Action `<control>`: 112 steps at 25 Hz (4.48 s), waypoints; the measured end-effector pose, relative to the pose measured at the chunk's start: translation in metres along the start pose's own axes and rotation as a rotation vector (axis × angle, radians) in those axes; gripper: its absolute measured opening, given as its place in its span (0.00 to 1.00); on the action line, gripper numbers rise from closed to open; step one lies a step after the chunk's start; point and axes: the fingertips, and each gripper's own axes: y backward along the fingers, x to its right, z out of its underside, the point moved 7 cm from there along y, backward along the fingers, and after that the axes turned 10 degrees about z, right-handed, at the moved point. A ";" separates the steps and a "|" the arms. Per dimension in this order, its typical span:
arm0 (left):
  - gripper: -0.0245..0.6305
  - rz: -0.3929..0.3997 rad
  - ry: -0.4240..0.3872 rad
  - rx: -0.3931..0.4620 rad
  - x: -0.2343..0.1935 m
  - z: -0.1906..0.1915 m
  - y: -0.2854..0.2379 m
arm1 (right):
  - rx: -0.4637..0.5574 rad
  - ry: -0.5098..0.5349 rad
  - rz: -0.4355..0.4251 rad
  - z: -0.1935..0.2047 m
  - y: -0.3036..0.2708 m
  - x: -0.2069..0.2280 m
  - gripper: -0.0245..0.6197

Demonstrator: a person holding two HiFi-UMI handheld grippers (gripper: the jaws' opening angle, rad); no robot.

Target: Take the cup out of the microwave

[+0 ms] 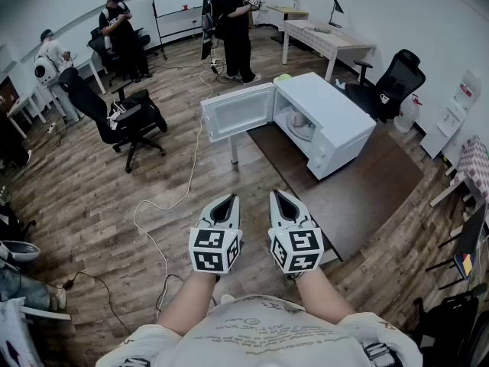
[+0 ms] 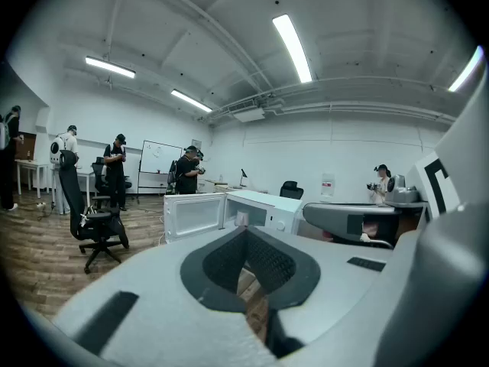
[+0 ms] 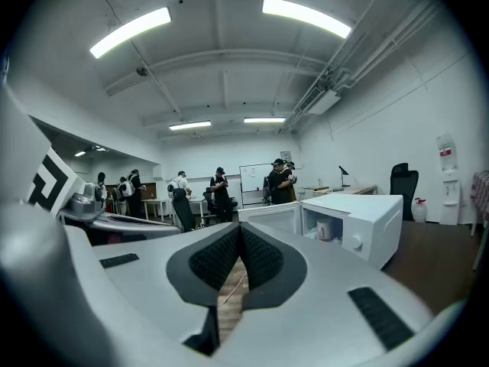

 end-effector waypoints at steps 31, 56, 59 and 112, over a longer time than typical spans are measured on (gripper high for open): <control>0.06 0.019 0.012 0.005 -0.104 0.016 0.037 | 0.011 -0.023 0.030 0.014 -0.062 -0.090 0.06; 0.06 0.167 -0.089 -0.051 -0.161 -0.054 -0.247 | 0.041 -0.025 0.218 -0.033 -0.275 0.078 0.06; 0.06 0.203 -0.088 -0.032 -0.155 -0.065 -0.280 | 0.046 -0.021 0.261 -0.038 -0.283 0.106 0.06; 0.19 0.742 -0.212 -0.410 -0.153 0.060 -0.591 | -0.047 -0.078 1.137 -0.024 -0.254 0.203 0.06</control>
